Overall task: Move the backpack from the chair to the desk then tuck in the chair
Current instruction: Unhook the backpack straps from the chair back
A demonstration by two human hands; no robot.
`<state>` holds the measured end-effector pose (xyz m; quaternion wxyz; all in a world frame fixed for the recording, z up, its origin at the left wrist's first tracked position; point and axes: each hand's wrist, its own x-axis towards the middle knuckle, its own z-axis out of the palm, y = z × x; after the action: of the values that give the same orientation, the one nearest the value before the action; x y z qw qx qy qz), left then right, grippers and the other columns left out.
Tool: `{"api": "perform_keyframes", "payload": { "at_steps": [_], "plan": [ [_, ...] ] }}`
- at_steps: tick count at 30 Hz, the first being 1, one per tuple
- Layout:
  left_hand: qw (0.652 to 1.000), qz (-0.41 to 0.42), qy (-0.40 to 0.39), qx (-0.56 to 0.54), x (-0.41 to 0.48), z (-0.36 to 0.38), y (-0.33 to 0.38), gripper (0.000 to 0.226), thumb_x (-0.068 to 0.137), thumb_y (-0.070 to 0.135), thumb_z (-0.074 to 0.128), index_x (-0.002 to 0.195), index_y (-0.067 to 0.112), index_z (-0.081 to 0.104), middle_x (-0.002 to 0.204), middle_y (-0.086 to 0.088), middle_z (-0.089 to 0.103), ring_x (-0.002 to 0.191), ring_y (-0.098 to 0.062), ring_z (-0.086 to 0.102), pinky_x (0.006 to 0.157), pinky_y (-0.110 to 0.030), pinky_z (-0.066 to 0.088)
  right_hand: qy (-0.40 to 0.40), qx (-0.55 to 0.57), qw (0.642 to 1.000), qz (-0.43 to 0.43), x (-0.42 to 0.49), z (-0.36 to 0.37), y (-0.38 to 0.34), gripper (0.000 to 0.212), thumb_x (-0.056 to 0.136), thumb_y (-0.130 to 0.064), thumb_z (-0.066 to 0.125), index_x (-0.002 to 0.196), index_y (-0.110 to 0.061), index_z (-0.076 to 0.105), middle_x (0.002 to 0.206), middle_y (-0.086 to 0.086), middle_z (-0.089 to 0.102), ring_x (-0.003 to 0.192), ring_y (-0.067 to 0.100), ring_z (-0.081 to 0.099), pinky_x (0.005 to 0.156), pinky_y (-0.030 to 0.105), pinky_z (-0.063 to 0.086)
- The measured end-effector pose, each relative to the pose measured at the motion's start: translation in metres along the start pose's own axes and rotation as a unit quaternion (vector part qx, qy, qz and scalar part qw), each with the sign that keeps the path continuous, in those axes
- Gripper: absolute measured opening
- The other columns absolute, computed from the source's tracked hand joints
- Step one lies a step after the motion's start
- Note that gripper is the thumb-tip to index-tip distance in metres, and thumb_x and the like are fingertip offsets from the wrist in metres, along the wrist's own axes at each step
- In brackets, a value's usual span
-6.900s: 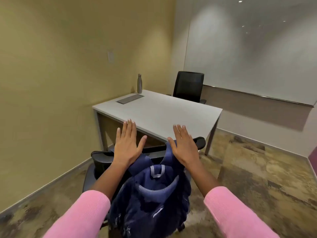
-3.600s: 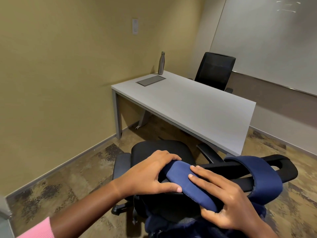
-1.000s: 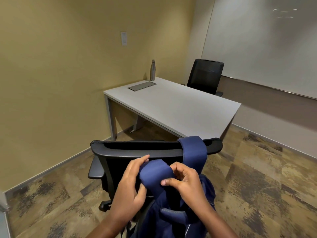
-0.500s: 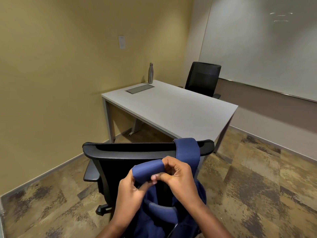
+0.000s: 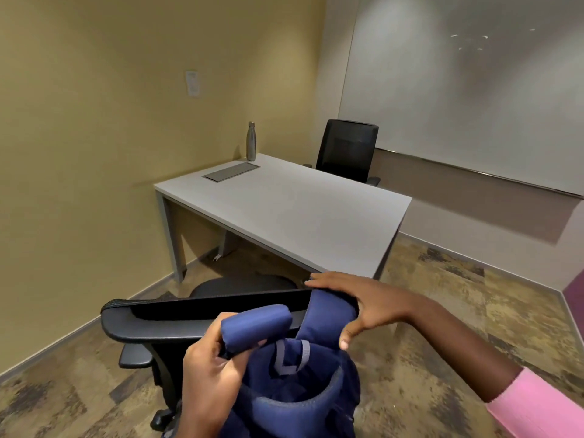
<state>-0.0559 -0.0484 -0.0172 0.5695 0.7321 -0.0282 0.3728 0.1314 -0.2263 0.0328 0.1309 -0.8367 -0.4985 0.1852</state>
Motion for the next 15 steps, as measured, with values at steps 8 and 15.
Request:
{"api": "perform_keyframes", "payload": {
  "at_steps": [8, 15],
  "plan": [
    [1.0, -0.001, 0.002, 0.0, 0.008, -0.01, 0.005, 0.033, 0.066, 0.004, 0.069, 0.096, 0.02, 0.071, 0.098, 0.001, 0.071, 0.09, -0.012, 0.068, 0.067, -0.017, 0.054, -0.087, -0.095, 0.99, -0.06, 0.024, -0.009, 0.012, 0.09, 0.065, -0.022, 0.082, 0.137, -0.024, 0.028, 0.15, 0.006, 0.026, 0.139, 0.014, 0.015, 0.108, 0.031, 0.024],
    [1.0, -0.023, -0.004, -0.012, 0.01, -0.01, 0.009, 0.029, 0.065, 0.008, 0.07, 0.093, 0.015, 0.072, 0.095, -0.002, 0.072, 0.089, -0.015, 0.068, 0.069, -0.02, 0.054, 0.009, -0.113, 0.99, -0.087, 0.008, -0.01, 0.013, 0.075, 0.067, -0.037, 0.077, 0.13, -0.024, 0.038, 0.142, 0.003, 0.04, 0.129, 0.016, 0.035, 0.101, 0.032, 0.033]
  ]
}}
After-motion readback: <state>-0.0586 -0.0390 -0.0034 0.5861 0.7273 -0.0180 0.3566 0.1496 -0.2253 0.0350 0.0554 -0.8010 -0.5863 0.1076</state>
